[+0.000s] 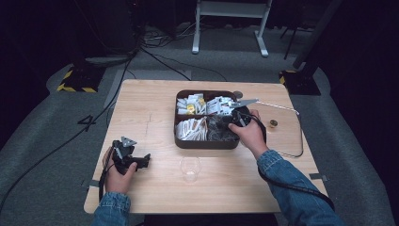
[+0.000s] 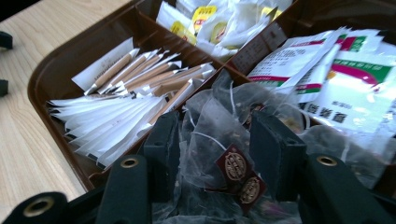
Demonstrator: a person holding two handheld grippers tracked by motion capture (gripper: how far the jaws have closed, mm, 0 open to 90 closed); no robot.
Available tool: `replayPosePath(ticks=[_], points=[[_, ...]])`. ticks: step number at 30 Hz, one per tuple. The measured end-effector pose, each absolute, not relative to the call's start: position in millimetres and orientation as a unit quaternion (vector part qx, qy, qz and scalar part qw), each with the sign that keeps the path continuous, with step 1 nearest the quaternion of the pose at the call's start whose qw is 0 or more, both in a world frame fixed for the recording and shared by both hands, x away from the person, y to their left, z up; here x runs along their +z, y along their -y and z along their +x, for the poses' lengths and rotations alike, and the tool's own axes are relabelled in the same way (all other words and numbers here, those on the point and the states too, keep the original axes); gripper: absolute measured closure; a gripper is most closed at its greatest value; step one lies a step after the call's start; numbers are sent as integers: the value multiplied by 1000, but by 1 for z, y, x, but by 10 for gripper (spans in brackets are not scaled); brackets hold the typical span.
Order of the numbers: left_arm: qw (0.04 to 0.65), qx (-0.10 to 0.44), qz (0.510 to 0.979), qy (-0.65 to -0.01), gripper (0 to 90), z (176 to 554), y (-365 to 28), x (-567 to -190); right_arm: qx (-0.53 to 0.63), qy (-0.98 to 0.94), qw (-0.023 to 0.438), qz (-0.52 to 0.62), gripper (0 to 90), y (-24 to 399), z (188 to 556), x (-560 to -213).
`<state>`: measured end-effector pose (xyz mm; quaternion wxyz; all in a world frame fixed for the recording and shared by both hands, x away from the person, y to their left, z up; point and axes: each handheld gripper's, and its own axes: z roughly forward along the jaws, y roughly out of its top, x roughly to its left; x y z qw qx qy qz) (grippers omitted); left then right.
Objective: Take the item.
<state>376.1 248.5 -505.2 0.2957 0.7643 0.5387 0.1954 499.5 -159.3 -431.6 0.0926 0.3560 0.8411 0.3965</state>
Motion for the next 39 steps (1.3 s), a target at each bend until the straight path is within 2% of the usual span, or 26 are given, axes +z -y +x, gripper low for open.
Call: replayPosePath(ticks=[5, 11, 12, 17, 18, 19, 39], points=[[296, 195, 764, -539, 2, 376, -249, -505, 382, -851, 93, 349, 568, 153, 502, -440], [296, 195, 764, -539, 2, 376, -249, -505, 367, -860, 97, 340, 704, 151, 505, -445], [296, 195, 764, -539, 2, 376, -249, -505, 367, -860, 99, 340, 763, 151, 505, -445], [296, 195, 764, -539, 2, 376, -249, -505, 367, -861, 108, 335, 796, 152, 503, -442], [296, 195, 764, -539, 2, 376, -249, -505, 369, -861, 107, 333, 877, 152, 502, -442], [296, 195, 764, -539, 2, 376, -249, -505, 375, -859, 108, 330, 890, 153, 502, -441], [297, 195, 764, -538, 2, 376, -249, -505, 424, -843, 116, 309, 900, 160, 485, -406]])
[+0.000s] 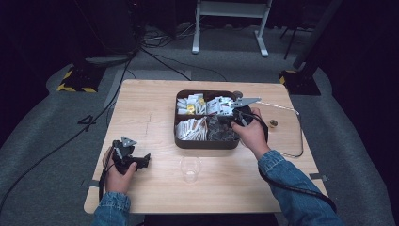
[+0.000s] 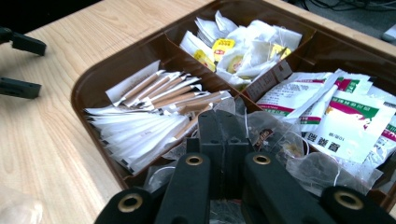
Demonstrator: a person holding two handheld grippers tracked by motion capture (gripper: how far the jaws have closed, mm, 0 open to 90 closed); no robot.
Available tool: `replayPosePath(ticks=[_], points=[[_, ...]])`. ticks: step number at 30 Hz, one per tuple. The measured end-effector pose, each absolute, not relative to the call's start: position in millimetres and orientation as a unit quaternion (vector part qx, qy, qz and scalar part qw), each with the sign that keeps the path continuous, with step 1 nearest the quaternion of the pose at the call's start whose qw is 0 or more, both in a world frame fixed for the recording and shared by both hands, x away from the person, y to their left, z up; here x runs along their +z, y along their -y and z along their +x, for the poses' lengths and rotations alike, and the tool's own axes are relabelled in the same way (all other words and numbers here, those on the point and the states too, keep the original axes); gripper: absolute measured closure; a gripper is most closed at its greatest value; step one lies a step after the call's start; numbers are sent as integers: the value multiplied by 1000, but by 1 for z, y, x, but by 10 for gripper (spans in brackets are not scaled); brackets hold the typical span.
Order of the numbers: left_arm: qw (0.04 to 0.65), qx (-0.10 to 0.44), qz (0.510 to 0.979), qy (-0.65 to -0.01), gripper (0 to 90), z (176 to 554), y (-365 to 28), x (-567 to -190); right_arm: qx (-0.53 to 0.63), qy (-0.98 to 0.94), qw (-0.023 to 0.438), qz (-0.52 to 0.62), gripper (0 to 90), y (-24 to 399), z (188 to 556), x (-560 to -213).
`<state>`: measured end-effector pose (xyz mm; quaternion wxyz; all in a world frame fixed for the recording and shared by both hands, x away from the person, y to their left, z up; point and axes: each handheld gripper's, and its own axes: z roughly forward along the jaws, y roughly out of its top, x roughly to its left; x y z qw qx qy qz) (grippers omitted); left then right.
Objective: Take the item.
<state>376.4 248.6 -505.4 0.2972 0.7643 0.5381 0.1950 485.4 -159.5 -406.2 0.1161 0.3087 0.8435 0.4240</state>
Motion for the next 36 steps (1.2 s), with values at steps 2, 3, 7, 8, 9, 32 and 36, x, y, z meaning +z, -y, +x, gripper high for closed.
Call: replayPosePath(ticks=[2, 3, 7, 8, 9, 32, 36], points=[[297, 195, 764, -538, 2, 376, -248, -505, 428, -842, 117, 306, 900, 160, 483, -403], [297, 195, 764, -538, 2, 377, -248, -505, 430, -842, 117, 305, 900, 160, 482, -402], [297, 194, 765, -538, 2, 377, -248, -505, 439, -839, 116, 298, 900, 160, 475, -394], [296, 194, 765, -538, 2, 377, -249, -505, 442, -839, 115, 296, 900, 159, 473, -392], [297, 193, 765, -539, 2, 377, -248, -505, 444, -839, 114, 294, 900, 159, 470, -391], [296, 194, 765, -538, 2, 378, -248, -505, 486, -845, 76, 207, 900, 134, 404, -356], [296, 194, 765, -538, 2, 378, -248, -505, 487, -847, 69, 199, 900, 128, 394, -356]])
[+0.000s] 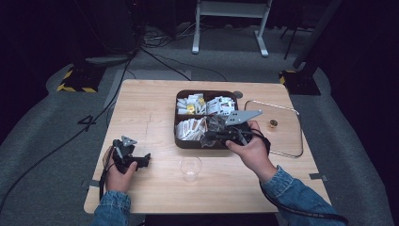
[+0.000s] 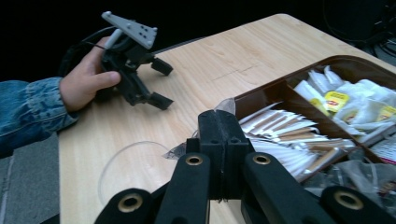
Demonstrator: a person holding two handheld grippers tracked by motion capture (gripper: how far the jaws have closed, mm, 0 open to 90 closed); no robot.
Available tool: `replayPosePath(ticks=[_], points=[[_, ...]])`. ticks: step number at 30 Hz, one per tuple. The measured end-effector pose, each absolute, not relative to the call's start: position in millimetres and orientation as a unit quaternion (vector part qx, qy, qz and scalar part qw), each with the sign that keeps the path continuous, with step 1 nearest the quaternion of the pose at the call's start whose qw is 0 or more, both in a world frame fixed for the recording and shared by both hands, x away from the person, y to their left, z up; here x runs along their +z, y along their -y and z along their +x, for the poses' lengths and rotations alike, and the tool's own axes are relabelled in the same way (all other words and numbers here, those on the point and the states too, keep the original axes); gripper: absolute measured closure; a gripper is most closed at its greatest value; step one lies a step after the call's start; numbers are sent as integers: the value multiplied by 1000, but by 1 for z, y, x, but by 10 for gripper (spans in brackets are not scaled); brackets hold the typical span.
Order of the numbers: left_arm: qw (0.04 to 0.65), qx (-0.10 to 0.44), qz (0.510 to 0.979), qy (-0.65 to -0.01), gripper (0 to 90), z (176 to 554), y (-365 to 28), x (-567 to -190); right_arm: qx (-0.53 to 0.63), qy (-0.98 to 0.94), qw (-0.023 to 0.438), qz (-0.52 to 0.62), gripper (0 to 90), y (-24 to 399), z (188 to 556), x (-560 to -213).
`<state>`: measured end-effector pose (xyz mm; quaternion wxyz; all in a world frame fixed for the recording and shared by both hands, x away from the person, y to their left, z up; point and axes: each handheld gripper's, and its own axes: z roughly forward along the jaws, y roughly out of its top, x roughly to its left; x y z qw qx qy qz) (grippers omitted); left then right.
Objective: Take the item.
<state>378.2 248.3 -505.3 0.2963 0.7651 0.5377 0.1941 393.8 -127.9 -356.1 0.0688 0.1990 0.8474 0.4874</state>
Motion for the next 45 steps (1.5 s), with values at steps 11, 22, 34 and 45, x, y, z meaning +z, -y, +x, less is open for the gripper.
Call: replayPosePath(ticks=[11, 22, 34, 45], points=[[296, 194, 765, -538, 2, 378, -248, -505, 491, -851, 45, 178, 900, 113, 371, -366], [296, 194, 765, -538, 2, 378, -248, -505, 476, -865, 20, 160, 900, 97, 360, -382], [296, 194, 765, -538, 2, 378, -248, -505, 447, -882, 14, 151, 894, 81, 360, -401], [296, 194, 765, -537, 2, 379, -248, -505, 451, -877, 33, 163, 600, 81, 362, -404]])
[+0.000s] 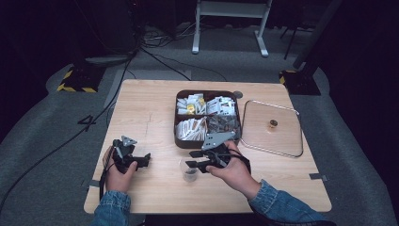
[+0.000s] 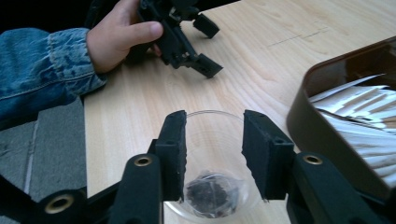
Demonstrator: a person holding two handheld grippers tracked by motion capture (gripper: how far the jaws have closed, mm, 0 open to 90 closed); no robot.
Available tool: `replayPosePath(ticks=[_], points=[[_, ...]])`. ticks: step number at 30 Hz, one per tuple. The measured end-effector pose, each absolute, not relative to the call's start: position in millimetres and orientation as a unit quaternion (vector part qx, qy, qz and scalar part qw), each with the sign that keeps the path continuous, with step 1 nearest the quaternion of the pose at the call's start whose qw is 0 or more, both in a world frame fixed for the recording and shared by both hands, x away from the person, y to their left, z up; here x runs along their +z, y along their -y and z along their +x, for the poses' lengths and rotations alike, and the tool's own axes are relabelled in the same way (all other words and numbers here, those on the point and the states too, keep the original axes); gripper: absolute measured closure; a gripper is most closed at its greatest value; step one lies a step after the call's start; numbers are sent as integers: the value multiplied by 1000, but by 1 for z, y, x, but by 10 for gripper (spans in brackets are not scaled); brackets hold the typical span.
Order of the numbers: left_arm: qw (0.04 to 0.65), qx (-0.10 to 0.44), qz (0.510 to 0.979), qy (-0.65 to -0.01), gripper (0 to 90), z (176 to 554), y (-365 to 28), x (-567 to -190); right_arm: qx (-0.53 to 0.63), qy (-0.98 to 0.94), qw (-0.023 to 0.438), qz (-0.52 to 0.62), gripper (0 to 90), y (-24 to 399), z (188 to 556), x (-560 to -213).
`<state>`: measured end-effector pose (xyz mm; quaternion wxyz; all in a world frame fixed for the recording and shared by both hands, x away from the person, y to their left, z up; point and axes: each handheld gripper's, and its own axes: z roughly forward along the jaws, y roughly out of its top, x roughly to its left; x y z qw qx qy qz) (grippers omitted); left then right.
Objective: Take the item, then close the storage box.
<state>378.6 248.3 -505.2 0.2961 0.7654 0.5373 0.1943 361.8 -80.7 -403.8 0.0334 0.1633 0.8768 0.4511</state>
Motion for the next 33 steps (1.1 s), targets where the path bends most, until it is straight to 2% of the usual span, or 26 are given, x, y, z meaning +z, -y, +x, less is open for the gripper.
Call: replayPosePath(ticks=[15, 33], points=[[297, 194, 765, -538, 3, 379, -248, -505, 462, -864, 54, 195, 516, 100, 378, -389], [296, 196, 762, -541, 1, 379, -248, -505, 464, -837, 110, 268, 469, 158, 410, -370]])
